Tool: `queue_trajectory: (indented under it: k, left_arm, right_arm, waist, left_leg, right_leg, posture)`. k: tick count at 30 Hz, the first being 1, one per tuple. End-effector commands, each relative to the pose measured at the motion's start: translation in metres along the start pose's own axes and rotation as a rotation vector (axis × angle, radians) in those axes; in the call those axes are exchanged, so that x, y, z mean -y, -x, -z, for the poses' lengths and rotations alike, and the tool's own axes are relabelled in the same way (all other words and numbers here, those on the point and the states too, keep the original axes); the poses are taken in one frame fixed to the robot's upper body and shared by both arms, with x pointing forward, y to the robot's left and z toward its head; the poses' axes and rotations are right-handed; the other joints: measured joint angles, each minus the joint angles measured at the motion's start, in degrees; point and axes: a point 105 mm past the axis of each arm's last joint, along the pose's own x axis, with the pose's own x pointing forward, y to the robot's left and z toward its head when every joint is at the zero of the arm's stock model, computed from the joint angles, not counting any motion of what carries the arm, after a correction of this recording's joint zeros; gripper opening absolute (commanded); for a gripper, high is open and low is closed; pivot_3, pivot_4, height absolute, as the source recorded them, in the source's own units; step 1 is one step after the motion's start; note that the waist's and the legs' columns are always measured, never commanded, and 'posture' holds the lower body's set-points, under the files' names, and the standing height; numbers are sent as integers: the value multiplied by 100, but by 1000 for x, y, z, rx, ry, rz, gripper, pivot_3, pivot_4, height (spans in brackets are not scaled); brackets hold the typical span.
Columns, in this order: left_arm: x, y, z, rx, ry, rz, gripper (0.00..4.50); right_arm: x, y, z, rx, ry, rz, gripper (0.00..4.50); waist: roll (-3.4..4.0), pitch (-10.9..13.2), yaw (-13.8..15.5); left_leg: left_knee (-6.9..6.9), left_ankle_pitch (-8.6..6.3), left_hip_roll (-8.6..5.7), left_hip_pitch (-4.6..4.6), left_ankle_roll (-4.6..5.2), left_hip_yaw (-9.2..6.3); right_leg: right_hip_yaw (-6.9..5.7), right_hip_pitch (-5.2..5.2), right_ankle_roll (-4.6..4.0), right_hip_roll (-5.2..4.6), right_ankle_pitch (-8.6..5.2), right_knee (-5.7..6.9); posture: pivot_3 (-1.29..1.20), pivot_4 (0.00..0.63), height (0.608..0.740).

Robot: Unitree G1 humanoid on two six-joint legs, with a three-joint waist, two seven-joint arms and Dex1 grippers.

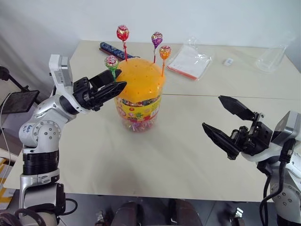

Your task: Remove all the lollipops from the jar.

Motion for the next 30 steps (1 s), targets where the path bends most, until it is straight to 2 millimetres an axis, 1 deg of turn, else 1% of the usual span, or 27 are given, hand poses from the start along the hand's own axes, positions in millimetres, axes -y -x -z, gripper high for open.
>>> queue_trajectory:
  k: [1,4,6,10,11,13,15,17,19,20,21,22,24,25,26,27,28,29,30]
  left_arm:
    - [2,0,-5,37,-3,-5,1584]
    - [2,2,-6,59,13,-16,723]
    - [3,2,-13,112,27,-25,53]
    - [5,1,-31,230,68,-40,9]
    - [4,5,-37,265,80,-61,9]
    - [-3,18,-46,315,91,-142,9]
    - [-11,37,-50,321,95,-258,9]
    - [-21,72,-35,194,115,-442,9]
    - [-24,108,-4,-41,152,-623,9]
    - [-20,124,11,-152,181,-682,9]
    - [-14,146,26,-256,222,-752,9]
    - [-7,164,36,-319,264,-817,9]
    - [3,187,46,-385,317,-911,9]
    - [9,200,55,-456,336,-966,9]
    - [15,208,61,-508,346,-1000,9]
    - [25,219,73,-590,371,-1033,9]
    - [33,223,81,-635,387,-1035,9]
    - [38,224,86,-656,396,-1032,9]
    - [41,226,90,-671,404,-1038,9]
  right_arm:
    - [-5,-3,-6,32,28,-14,4500]
    - [-5,-4,-6,32,25,-20,4500]
    - [-5,-5,-5,34,16,-38,4500]
    - [-4,-11,-4,41,-7,-87,4500]
    - [-4,-14,-4,40,-13,-122,4500]
    - [-8,-20,-1,33,-21,-204,4500]
    - [-14,-23,3,3,-36,-304,4500]
    - [-22,-22,10,-64,-45,-435,4500]
    - [-26,-19,16,-118,-54,-522,4500]
    - [-25,-17,18,-133,-59,-545,4500]
    - [-25,-16,21,-153,-59,-568,4500]
    - [-24,-14,24,-169,-57,-582,4500]
    - [-23,-11,28,-190,-52,-598,4500]
    - [-22,-8,32,-210,-43,-608,4500]
    - [-21,-6,35,-225,-37,-616,4500]
    - [-17,-2,39,-244,-30,-609,4500]
    - [-14,2,43,-261,-27,-601,4500]
    - [-12,4,45,-269,-25,-596,4500]
    - [-9,7,47,-281,-25,-587,4500]
  waist:
    - [-1,0,13]
    - [-1,0,5]
    - [-1,0,4]
    - [-2,1,2]
    - [-2,1,2]
    - [-4,2,-6]
    - [-3,2,-31]
    - [-3,1,-96]
    - [-3,1,-163]
    - [-4,2,-168]
    - [-5,2,-163]
    - [-5,2,-156]
    - [-10,4,-132]
    - [-18,6,-96]
    - [-28,4,-61]
    - [-31,2,-38]
    - [-33,1,-26]
    - [-32,1,-16]
    - [-32,2,4]
  left_leg:
    - [1,1,0,-2,1,-1]
    - [2,1,-1,-2,2,-2]
    - [2,1,3,-3,2,-4]
    - [4,1,5,-3,2,-5]
    - [4,1,5,-3,2,-5]
    - [6,1,6,-3,2,-7]
    - [6,1,8,0,2,-7]
    - [5,0,15,1,2,-7]
    - [-4,-2,23,7,-2,-6]
    - [-4,-6,29,8,-6,-5]
    - [-4,-8,35,5,-8,-5]
    - [-4,-9,38,5,-9,-5]
    - [-4,-12,39,3,-9,-3]
    - [-1,-13,40,0,-10,-8]
    - [3,-13,38,-7,-11,-20]
    - [5,-14,37,-8,-13,-29]
    - [4,-18,36,-5,-20,-32]
    - [4,-29,34,-5,-39,-31]
    - [4,-39,28,-4,-55,-30]
  right_leg:
    - [-1,0,0,-1,0,0]
    - [0,0,0,-1,0,-1]
    - [-3,0,0,0,0,0]
    - [-2,0,0,0,0,1]
    - [-1,0,0,0,0,1]
    - [-2,0,0,0,0,3]
    - [-1,0,0,0,0,5]
    - [-3,1,0,5,0,6]
    - [-2,0,0,14,0,5]
    - [-3,0,0,22,0,2]
    - [-4,-1,-1,29,0,-2]
    - [-4,-1,-2,31,-1,-3]
    - [2,-4,-3,28,-2,-6]
    - [7,-4,-5,23,-2,-5]
    - [11,-2,-6,16,-3,-5]
    - [20,-2,-9,8,-4,-5]
    - [22,0,-11,-2,-5,-5]
    - [24,0,-13,-36,-5,-6]
    - [22,-1,-15,-45,-7,-4]
  posture:
    - [0,150,740]
    - [0,150,740]
    - [0,150,740]
    - [0,150,740]
    - [0,150,740]
    - [0,150,740]
    - [0,150,740]
    - [0,150,740]
    - [0,150,740]
    - [0,150,740]
    - [0,150,740]
    - [0,150,740]
    - [0,150,740]
    - [0,150,740]
    - [0,150,740]
    - [0,150,740]
    - [0,150,740]
    - [0,150,740]
    - [0,150,740]
